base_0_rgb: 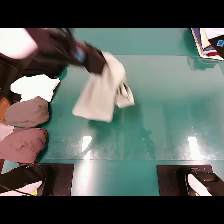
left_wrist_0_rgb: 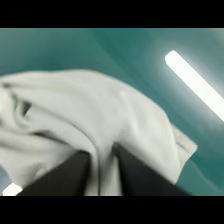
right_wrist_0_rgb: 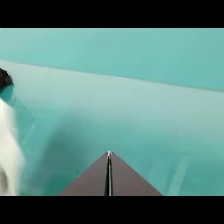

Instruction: Fold the shirts.

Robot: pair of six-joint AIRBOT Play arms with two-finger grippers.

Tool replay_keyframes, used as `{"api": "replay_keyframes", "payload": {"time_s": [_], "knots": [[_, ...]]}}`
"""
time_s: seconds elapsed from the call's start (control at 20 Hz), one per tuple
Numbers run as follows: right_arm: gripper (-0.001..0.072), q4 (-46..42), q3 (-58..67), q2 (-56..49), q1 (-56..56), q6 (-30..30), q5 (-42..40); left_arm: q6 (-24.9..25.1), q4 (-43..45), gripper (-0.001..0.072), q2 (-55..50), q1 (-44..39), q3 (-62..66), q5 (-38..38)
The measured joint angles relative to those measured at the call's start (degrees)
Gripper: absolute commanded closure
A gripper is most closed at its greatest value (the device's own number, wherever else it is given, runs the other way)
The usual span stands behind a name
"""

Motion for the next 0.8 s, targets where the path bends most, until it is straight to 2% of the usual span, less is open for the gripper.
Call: {"api": "replay_keyframes", "payload": {"time_s": [0.05,0.2,0.5,0.6,0.8], "knots": [[0.0697,-0.02,0.00,0.20,0.00,0.00,0.09,-0.15,-0.02,0.0167,0.13,-1.64,-3.39,1.64],[0.0697,-0.02,0.00,0.55,0.00,0.00,1.66,-2.25,1.92,0.0167,0.35,-1.90,-9.66,5.84],[0.0697,0.02,0.00,0.59,0.00,0.00,3.50,-5.95,1.27,0.0167,-3.34,6.80,-18.49,7.96],[0.0697,0.09,0.00,0.20,0.00,0.00,3.63,-5.05,-1.53,0.0166,-7.21,8.09,-20.98,8.90],[0.0697,0.35,0.00,-1.40,0.00,0.02,5.49,0.79,-11.89,0.0167,-16.22,9.03,-22.99,11.63]]}}
